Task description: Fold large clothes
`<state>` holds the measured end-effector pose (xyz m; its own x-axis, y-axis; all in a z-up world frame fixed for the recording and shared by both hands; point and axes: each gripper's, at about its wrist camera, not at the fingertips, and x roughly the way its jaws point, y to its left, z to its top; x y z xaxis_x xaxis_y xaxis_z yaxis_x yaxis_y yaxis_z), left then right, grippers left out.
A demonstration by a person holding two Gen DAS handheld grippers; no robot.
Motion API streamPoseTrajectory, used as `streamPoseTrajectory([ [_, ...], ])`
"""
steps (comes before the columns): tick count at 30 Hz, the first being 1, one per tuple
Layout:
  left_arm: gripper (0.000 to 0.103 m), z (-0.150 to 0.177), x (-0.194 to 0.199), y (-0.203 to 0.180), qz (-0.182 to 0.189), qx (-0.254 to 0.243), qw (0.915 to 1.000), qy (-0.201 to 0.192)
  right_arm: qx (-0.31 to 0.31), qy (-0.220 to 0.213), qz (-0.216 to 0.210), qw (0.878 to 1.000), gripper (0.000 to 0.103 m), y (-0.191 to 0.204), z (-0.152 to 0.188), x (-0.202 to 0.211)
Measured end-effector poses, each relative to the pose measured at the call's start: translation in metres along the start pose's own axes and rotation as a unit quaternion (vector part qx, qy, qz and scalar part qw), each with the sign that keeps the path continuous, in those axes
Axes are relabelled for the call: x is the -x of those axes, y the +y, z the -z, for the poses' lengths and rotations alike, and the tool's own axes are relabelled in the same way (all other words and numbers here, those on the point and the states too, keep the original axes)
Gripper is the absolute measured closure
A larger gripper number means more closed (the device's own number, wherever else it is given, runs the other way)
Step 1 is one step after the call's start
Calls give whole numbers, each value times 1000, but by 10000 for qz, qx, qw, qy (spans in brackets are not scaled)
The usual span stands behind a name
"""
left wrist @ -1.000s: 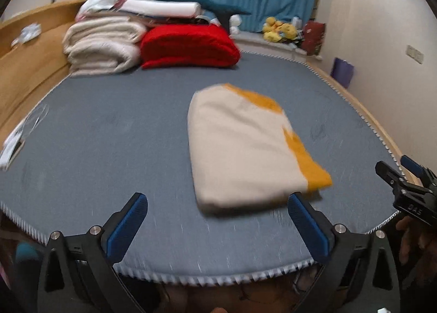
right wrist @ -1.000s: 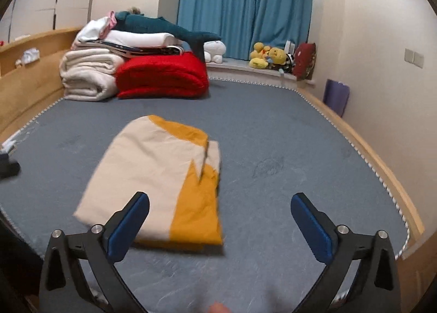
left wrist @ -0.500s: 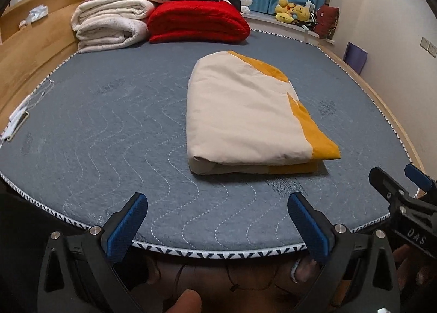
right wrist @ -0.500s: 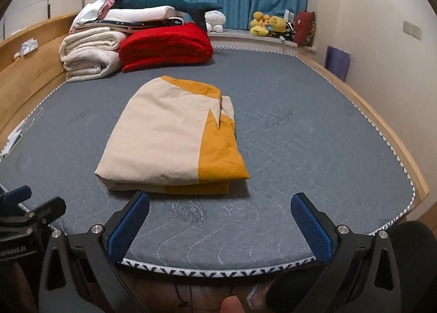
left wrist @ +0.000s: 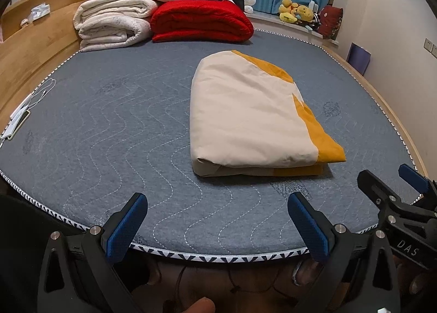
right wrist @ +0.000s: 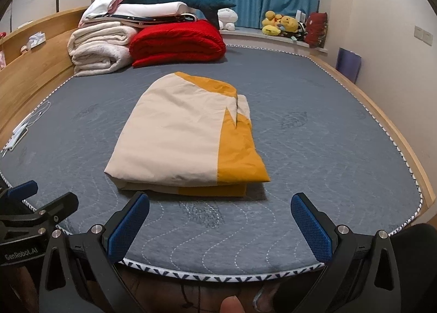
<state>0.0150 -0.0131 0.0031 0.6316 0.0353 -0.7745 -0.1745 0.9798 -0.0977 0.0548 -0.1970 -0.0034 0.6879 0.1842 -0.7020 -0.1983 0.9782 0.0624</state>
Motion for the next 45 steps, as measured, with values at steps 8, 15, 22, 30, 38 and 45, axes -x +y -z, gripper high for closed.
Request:
streamPoseTrajectory([
  [8,1,-1,0,-1,44,-5,10000,-25,100,-25,4,9999,0,5,0,-2],
  [15,1,-1,-2,-3,113,-4,9999,13,56,0,31,10000,0,5,0,-3],
  [22,1,-3,-3,-3,154,29,9999,26,25,23,42,10000,0,5,-2,-6],
  [30,1,-4,-3,-2,166,40,9999,26,96,-41,112,9999,0,8,-3,-6],
  [38,1,-4,-4,-3,163,40,9999,15,98,-41,122,9999,0,8,-3,-6],
  [45,1,-4,-3,-4,168,28,9999,-1,100,-37,122,9999,0,8,-3,-6],
])
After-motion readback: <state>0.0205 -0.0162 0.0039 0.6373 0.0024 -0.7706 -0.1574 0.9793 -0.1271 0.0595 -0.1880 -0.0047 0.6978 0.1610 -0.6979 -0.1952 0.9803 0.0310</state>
